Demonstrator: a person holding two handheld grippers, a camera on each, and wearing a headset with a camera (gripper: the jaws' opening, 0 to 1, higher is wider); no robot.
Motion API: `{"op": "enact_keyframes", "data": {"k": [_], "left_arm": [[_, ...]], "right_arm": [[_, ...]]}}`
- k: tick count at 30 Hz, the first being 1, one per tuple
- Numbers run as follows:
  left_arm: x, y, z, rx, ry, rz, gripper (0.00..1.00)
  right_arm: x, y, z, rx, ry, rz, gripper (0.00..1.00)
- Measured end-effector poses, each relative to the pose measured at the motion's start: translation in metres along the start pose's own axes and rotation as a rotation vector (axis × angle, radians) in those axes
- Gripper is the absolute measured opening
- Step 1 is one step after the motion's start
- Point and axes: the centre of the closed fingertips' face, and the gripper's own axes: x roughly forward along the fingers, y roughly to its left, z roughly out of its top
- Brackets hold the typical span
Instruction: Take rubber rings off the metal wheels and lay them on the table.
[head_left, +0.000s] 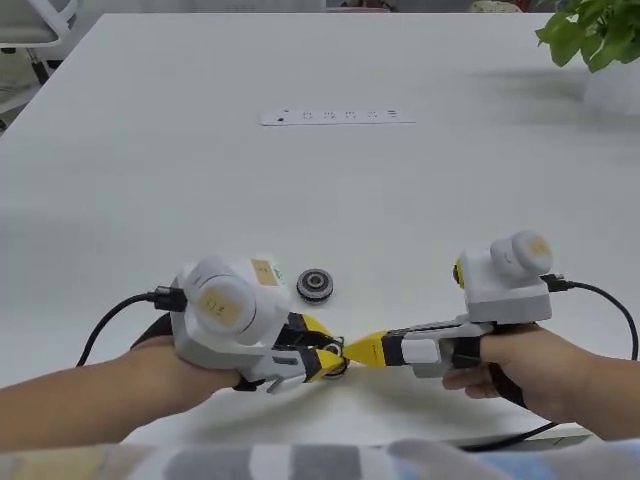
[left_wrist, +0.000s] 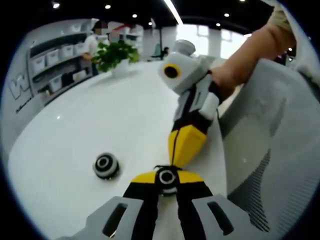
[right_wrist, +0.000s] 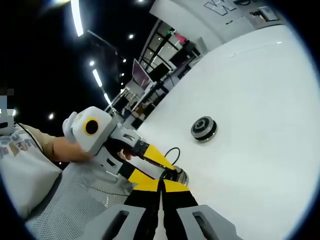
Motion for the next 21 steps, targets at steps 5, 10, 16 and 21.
{"op": "enact_keyframes", "data": {"k": [5, 10, 16, 21], "left_arm": [[0.0017, 0.0019, 0.0002, -0.003, -0.006, 0.004, 0.13], [0.0027, 0.0025, 0.0012, -0.004, -0.012, 0.009, 0.13], [0.0037, 0.0016, 0.0043, -0.009, -0.02, 0.016, 0.13], [0.0043, 0.0032, 0.004, -0.009, -0.025, 0.019, 0.13]], "right_arm": [[-0.0008, 0.0, 0.0008, 0.012, -0.009, 0.002, 0.0], [-0.0013, 0.0003, 0.0019, 0.008, -0.014, 0.002, 0.0], [-0.0021, 0.0011, 0.004, 0.02, -0.027, 0.009, 0.0], [-0.002, 0.0029, 0.005, 0.016, -0.031, 0.013, 0.0]]}}
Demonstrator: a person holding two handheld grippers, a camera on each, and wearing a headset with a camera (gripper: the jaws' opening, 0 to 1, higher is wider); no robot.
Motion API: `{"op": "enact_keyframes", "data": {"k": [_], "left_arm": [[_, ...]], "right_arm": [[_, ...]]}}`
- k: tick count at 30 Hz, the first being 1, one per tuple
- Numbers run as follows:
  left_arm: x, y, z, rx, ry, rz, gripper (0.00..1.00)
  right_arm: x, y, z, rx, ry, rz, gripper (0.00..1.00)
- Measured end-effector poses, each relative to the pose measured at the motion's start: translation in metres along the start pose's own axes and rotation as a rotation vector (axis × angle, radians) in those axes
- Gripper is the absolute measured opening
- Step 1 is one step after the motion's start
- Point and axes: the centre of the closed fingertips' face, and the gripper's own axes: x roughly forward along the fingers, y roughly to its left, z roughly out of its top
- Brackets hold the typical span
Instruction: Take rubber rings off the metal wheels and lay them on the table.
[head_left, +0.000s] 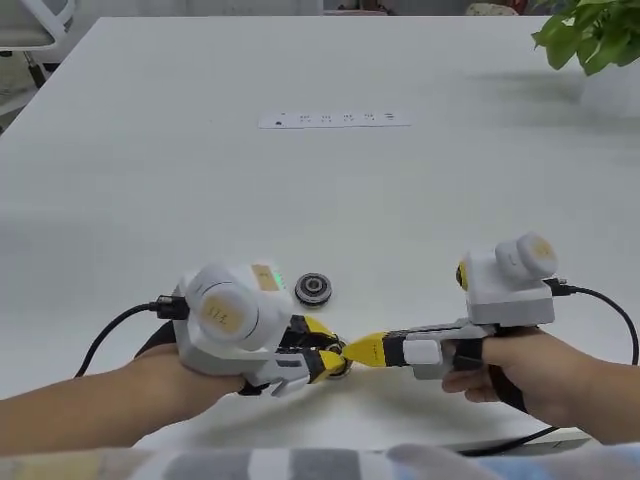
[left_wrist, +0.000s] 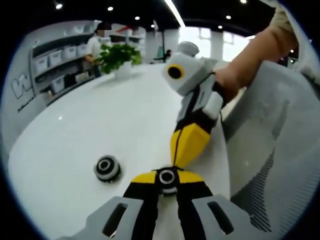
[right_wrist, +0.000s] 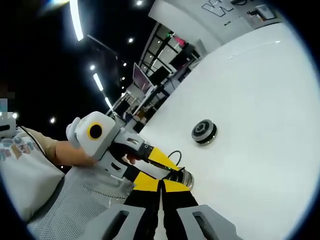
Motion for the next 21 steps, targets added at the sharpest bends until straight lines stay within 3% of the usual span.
{"op": "enact_keyframes", "data": {"k": [8, 17, 21], "left_arm": [[0.0, 0.0, 0.0, -0.004, -0.009, 0.001, 0.13], [0.001, 0.002, 0.001, -0.016, -0.013, 0.012, 0.13], [0.001, 0.002, 0.001, -0.018, -0.015, 0.014, 0.13]], "right_arm": [[0.0, 0.002, 0.001, 0.022, -0.011, 0.013, 0.0], [-0.002, -0.012, 0.001, 0.024, -0.01, -0.052, 0.0], [0.0, -0.006, 0.0, 0.022, -0.01, -0.045, 0.0]]}}
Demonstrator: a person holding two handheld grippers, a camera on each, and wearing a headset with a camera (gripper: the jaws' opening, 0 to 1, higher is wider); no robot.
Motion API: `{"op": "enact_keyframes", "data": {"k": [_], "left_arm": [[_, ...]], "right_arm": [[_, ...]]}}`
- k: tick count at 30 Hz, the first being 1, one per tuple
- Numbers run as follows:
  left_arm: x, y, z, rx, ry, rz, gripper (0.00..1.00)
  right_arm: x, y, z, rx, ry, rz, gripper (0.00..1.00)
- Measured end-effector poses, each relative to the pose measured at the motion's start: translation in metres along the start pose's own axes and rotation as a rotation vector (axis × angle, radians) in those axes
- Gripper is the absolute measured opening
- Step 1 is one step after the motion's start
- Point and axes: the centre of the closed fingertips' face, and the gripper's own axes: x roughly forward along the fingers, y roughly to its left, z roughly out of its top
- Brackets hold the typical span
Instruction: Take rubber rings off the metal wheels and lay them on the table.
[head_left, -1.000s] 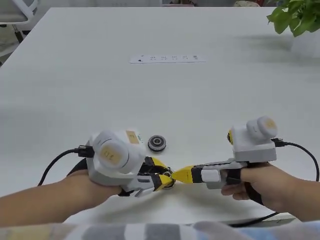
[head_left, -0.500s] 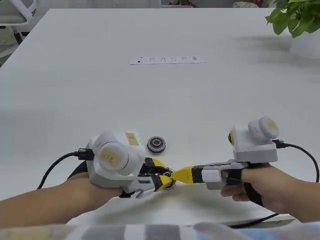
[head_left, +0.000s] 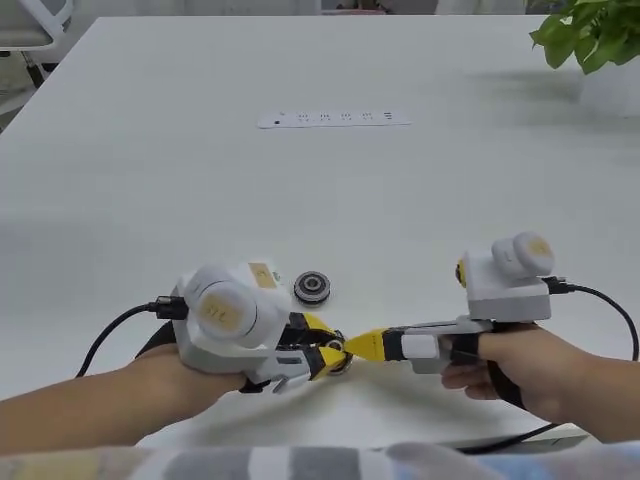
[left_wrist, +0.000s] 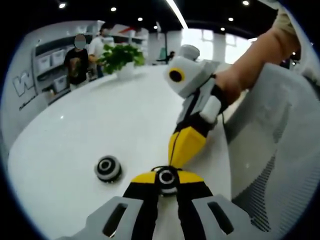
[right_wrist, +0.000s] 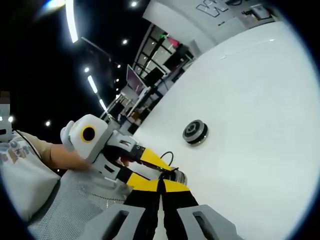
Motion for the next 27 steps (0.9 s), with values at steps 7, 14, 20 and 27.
{"op": "enact_keyframes", "data": {"k": [7, 14, 20, 27], "left_arm": [[0.0, 0.001, -0.001, 0.001, 0.0, 0.001, 0.13], [0.001, 0.003, -0.002, 0.005, 0.001, 0.005, 0.13], [0.001, 0.006, -0.003, 0.006, -0.002, 0.005, 0.13], [0.001, 0.004, -0.001, -0.005, -0.01, 0.002, 0.13]], "right_arm": [[0.001, 0.01, -0.002, 0.048, -0.011, 0.033, 0.0], [0.001, 0.011, 0.0, 0.101, -0.019, 0.06, 0.0], [0.003, 0.017, 0.003, 0.142, -0.032, 0.085, 0.0], [-0.002, 0.005, 0.003, 0.128, -0.038, 0.049, 0.0]]}}
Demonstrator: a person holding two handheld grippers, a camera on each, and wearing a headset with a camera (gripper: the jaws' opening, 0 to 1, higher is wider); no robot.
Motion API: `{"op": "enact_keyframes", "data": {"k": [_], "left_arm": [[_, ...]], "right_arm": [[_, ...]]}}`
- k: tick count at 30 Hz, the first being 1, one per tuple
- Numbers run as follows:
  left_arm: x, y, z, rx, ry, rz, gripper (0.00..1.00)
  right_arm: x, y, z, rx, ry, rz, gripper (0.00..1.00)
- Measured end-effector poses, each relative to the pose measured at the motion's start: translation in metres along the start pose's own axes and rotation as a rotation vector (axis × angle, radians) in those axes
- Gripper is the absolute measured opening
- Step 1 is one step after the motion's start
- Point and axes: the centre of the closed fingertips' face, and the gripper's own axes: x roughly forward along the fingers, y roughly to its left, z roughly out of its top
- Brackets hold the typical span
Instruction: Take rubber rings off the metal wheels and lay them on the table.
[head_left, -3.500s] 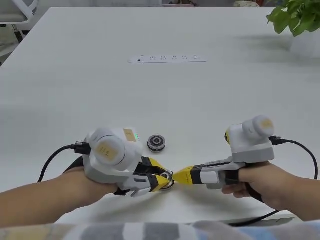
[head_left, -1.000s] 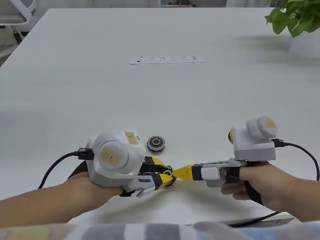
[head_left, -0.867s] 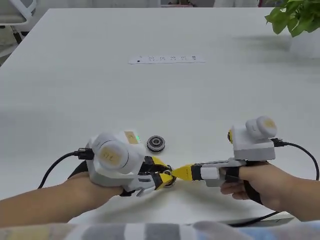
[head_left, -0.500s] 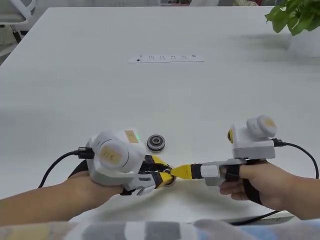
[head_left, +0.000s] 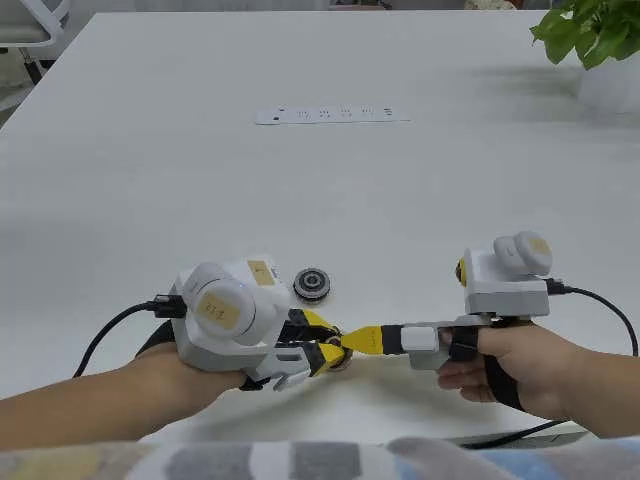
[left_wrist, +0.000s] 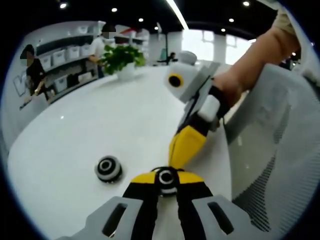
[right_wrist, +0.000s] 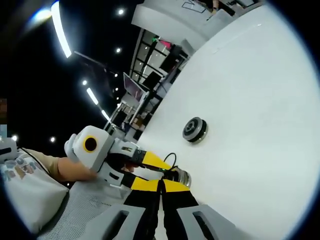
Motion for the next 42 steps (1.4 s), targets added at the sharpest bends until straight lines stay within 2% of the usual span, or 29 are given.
{"op": "enact_keyframes", "data": {"k": [11, 22, 31, 42], "left_arm": [[-0.003, -0.003, 0.0, 0.012, 0.02, -0.02, 0.17], [-0.016, -0.008, 0.005, 0.003, 0.02, -0.051, 0.25], [-0.037, -0.003, 0.017, -0.038, -0.021, -0.042, 0.3], [-0.071, 0.007, 0.012, -0.061, -0.038, -0.011, 0.37]], "right_arm": [[-0.003, -0.005, 0.002, 0.002, -0.017, -0.012, 0.0], [-0.005, -0.009, 0.004, 0.0, -0.019, -0.01, 0.0], [-0.003, -0.006, 0.005, -0.011, -0.019, -0.006, 0.0], [-0.001, 0.003, 0.007, -0.026, -0.01, 0.004, 0.0]]}}
